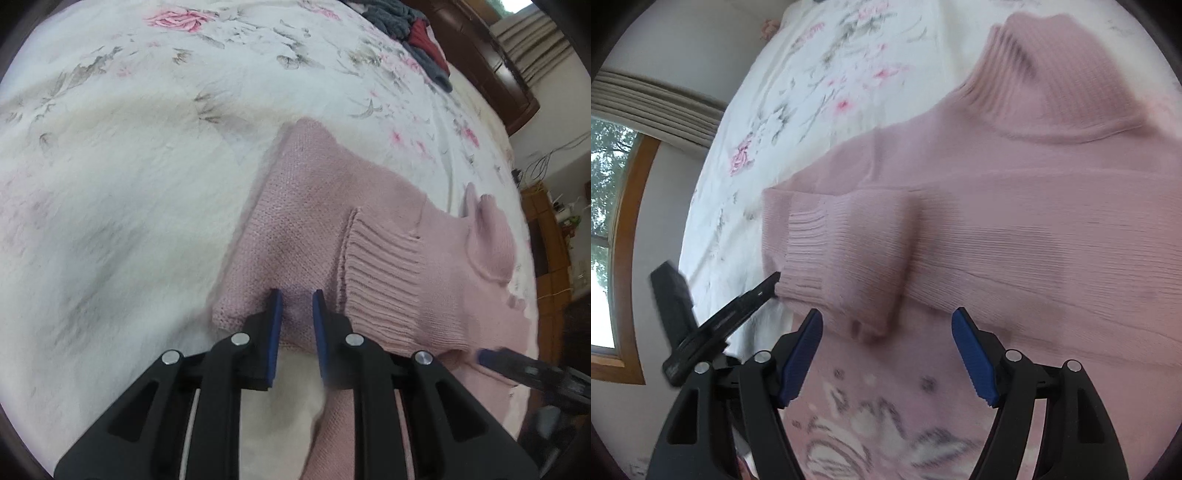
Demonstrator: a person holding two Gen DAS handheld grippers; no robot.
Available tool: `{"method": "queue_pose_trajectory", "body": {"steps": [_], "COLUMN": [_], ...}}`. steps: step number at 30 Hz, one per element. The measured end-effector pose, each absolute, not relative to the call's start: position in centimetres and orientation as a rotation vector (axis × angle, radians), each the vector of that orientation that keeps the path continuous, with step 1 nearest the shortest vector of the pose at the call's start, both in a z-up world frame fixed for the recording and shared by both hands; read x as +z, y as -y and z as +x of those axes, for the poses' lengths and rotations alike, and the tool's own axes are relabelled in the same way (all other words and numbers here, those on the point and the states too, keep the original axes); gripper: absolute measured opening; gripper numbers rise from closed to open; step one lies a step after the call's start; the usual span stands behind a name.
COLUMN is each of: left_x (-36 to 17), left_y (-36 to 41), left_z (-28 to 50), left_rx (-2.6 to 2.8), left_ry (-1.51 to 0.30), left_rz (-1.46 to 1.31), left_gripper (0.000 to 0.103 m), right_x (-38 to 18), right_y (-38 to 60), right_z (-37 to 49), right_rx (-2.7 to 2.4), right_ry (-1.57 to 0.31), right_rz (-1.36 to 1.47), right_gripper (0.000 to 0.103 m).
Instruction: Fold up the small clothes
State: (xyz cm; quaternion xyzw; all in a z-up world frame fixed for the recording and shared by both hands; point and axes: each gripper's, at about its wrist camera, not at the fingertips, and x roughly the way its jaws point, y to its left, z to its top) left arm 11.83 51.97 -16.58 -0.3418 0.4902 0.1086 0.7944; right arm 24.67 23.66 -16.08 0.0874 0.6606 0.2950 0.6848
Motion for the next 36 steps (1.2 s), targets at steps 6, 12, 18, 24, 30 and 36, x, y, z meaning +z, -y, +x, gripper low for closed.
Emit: {"method": "queue_pose_trajectory", "body": {"steps": [6,12,18,24,30,36], "left_x": [-14.5,-12.5,-12.8,-15.5,-16.7,-16.5], "left_y": [-51.9,-50.5,-46.5,-43.9,-43.4,-43.6], "left_z": [10.6,11.7,14.5,16.1,17.1,17.0], "left_rx": [0.242,0.221,0.201,0.232,0.243,0.231], "left_ry": [-1.015,-1.003,-1.047,-1.126,-1.166,-1.167], "left_rz": [-0.711,-0.622,-0.528,-0.467,-0.389,-0.399], "left_gripper": [0.025,0.025,0.026,0.026,0.026,0.026], "right_x": [-19.0,-14.3,-10.1,-13.3,-17.5,-16.0], "right_y": [-26.6,-24.2,-18.8,-14.3,-12.6,-12.8], "right_z": [24.8,24.3,24.8,26.0,26.0,25.1], "right_rx": [0.684,0.724,0.645,0.539,0.488,0.445], "right_ry": [-1.560,-1.398,-1.280,-1.334,-1.402,-1.378], "right_rz": [0.201,0.153,0.078,0.084,0.088,0.026], "right_gripper": [0.027,0.018,0.018,0.018,0.020,0.033]}}
